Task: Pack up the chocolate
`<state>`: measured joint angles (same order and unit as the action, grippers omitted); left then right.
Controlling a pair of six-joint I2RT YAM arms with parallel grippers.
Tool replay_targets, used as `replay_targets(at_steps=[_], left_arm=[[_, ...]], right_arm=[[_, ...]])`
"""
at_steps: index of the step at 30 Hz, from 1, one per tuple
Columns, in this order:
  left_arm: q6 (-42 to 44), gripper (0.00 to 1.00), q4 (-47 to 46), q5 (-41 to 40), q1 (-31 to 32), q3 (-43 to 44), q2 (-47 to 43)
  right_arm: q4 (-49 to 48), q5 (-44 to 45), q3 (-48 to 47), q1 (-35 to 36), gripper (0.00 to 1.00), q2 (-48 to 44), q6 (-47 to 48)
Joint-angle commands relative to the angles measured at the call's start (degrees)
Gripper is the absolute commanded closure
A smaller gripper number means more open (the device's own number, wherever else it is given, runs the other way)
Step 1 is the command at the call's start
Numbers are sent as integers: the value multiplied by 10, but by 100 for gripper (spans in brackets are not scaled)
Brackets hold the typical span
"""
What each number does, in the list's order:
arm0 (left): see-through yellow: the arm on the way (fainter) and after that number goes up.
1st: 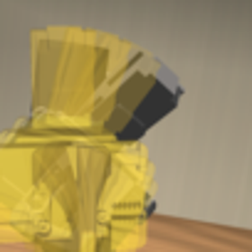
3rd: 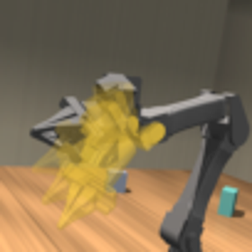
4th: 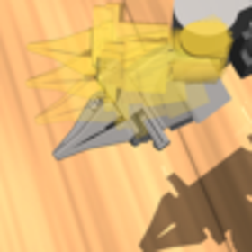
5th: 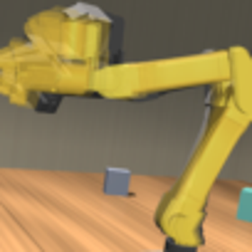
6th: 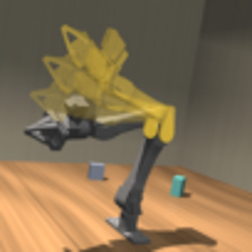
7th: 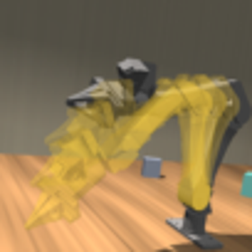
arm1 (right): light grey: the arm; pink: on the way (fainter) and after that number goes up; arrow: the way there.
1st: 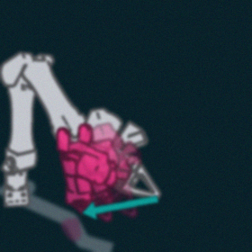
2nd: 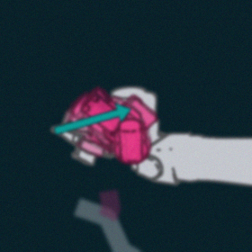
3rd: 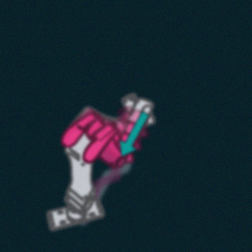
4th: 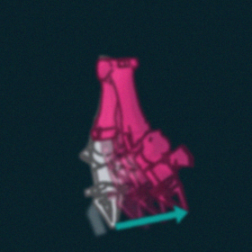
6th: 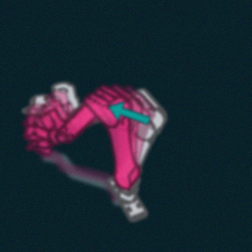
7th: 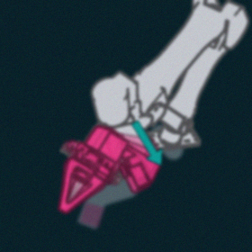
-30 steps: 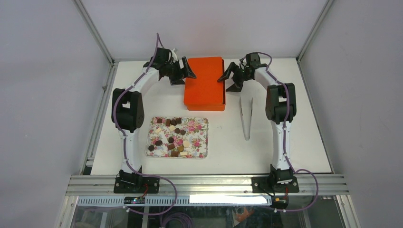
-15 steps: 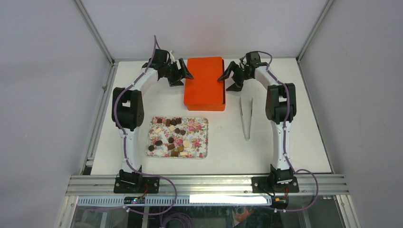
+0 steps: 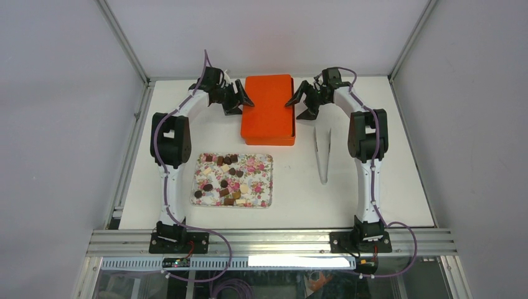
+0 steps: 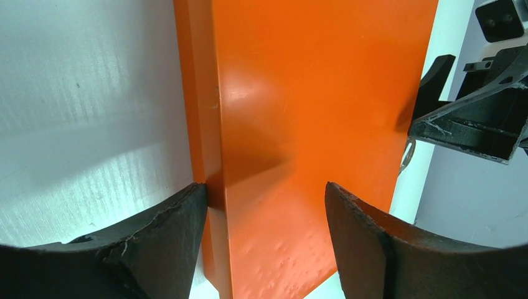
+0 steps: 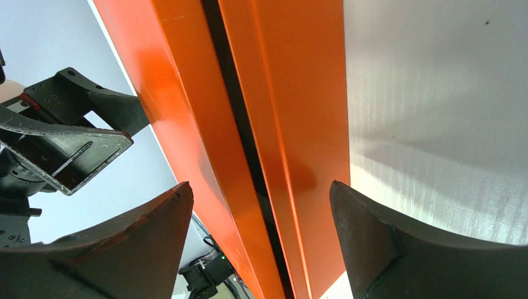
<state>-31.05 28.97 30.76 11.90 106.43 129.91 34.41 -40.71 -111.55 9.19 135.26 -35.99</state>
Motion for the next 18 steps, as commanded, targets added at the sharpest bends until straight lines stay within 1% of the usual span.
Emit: replay_targets(at_steps=[1, 4, 14, 18], left_arm=[[-15, 30, -23, 27, -3, 27, -4], [-16, 31, -24, 30, -3, 27, -2], [-19, 32, -29, 40, -1, 27, -2], [-20, 35, -32, 39, -1, 28, -7]], right_arm=[[-14, -6, -15, -3, 16, -33, 0], [-27, -11, -7, -3, 16, -31, -9], [-31, -11, -1, -3, 16, -33, -11], [-34, -12, 3, -3, 16, -32, -13]])
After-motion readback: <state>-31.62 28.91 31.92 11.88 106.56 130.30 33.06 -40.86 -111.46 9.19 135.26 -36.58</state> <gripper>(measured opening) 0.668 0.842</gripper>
